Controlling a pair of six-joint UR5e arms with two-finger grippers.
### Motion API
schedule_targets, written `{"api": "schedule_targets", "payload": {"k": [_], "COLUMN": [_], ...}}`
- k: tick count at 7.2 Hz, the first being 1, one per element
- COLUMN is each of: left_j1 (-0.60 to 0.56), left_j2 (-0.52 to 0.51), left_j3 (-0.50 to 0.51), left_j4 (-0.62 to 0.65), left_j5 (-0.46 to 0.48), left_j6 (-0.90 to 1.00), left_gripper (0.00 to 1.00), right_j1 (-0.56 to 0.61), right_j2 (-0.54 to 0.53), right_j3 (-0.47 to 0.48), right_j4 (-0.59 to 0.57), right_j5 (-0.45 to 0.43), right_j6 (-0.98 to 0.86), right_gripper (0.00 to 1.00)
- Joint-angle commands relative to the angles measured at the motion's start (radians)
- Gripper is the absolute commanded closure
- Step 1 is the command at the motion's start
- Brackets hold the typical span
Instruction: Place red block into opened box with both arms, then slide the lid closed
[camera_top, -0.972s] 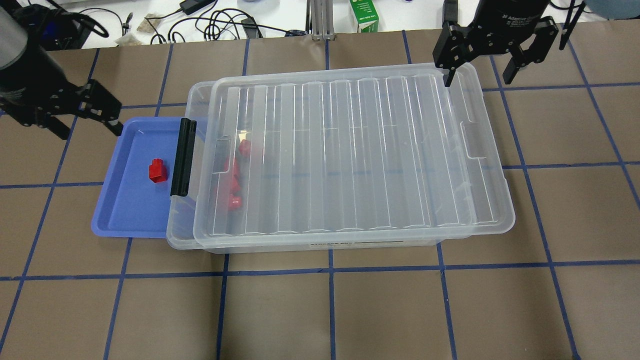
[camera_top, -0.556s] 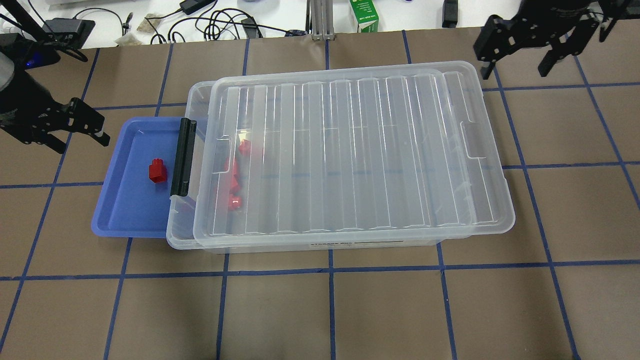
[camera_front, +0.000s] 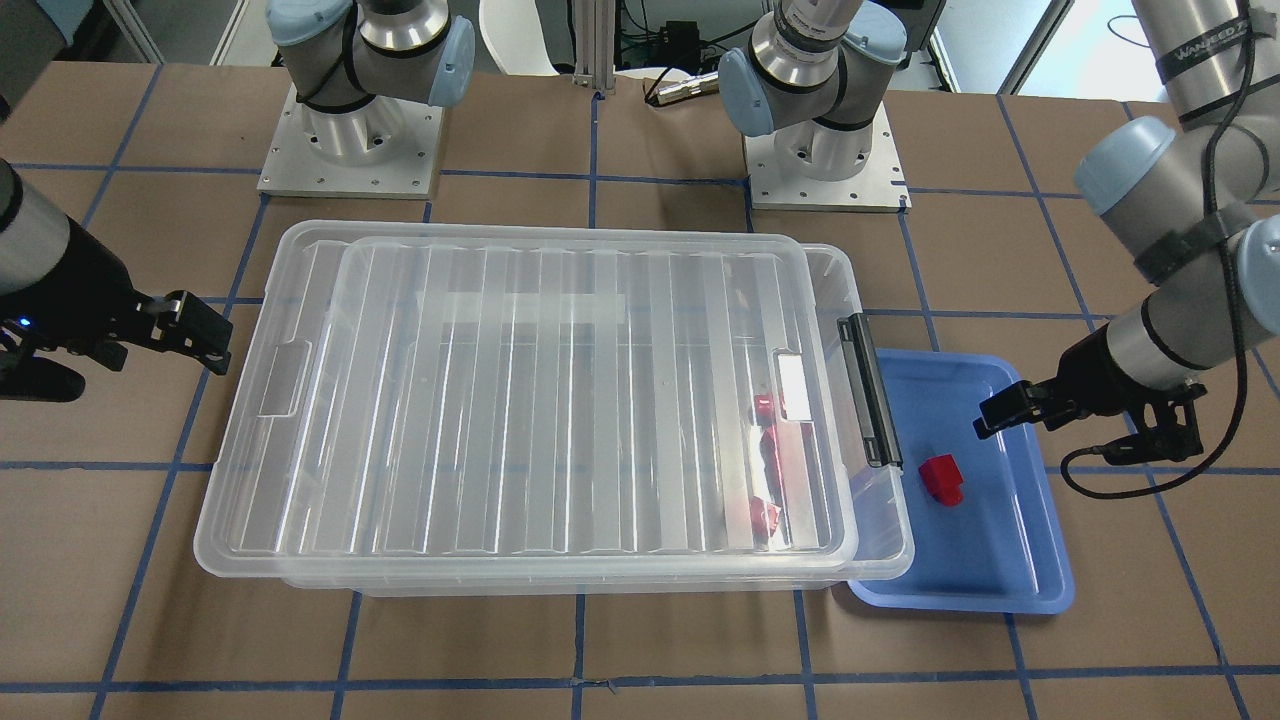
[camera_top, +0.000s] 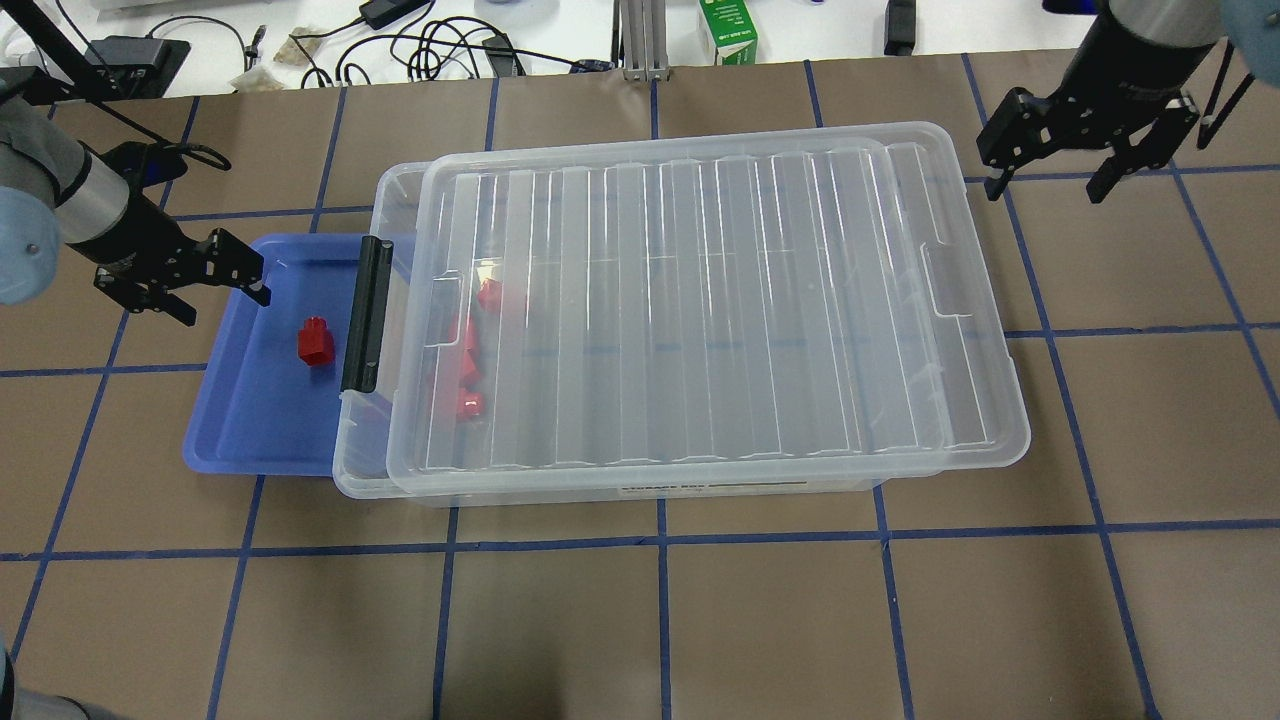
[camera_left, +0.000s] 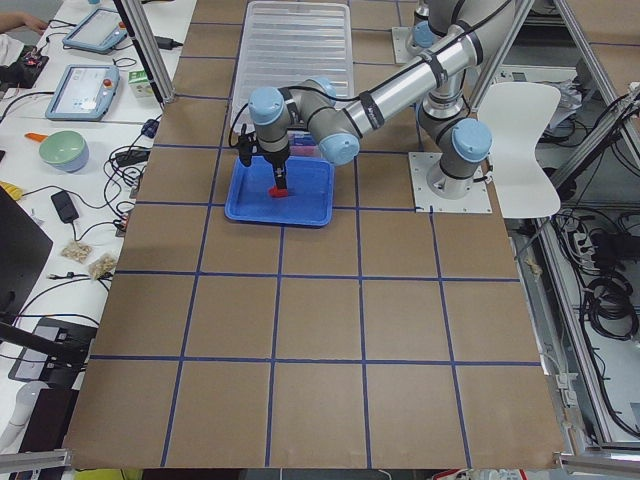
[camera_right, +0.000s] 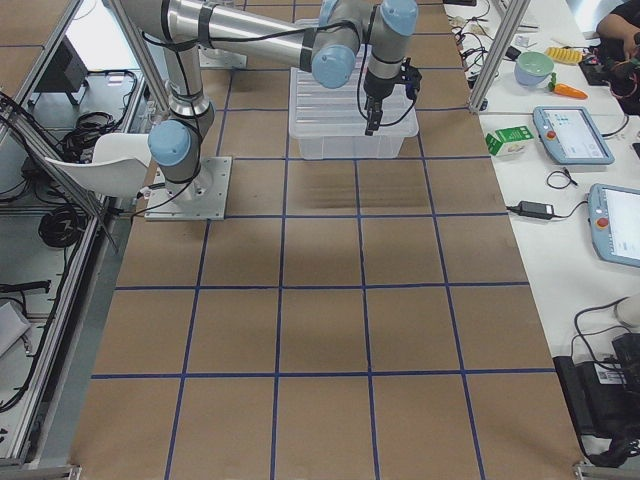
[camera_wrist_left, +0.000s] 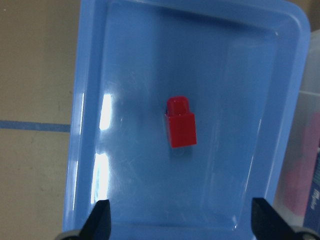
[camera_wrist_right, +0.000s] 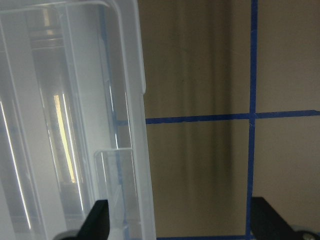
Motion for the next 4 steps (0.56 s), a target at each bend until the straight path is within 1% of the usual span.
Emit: {"api": "schedule_targets", "payload": {"k": [1, 2, 3, 4], "left_j1": [-0.012, -0.02, -0.015, -0.022], "left_j2": [-0.058, -0.098, -0.118, -0.124], "left_j3": [-0.032, -0.037, -0.037, -0.037], "left_j4": [0.141, 0.151, 0.153, 0.153], "left_j5": [-0.044, -0.108, -0.117, -0.115], "left_j6": [-0.167, -0.191, -0.12, -0.154], "left_gripper": [0.0, 0.0, 0.0, 0.0], "right_j1": [0.007, 0.009, 0.009, 0.009], "right_j2": [0.003, 0.008, 0.019, 0.025], "right_j3": [0.115, 0.122, 0.125, 0.128], "right_j4": [-0.17, -0.171, -0.172, -0.172], "right_j5": [0.001, 0.001, 0.001, 0.001], "right_j6": [-0.017, -0.026, -0.028, -0.039], "right_gripper": [0.0, 0.0, 0.0, 0.0]}}
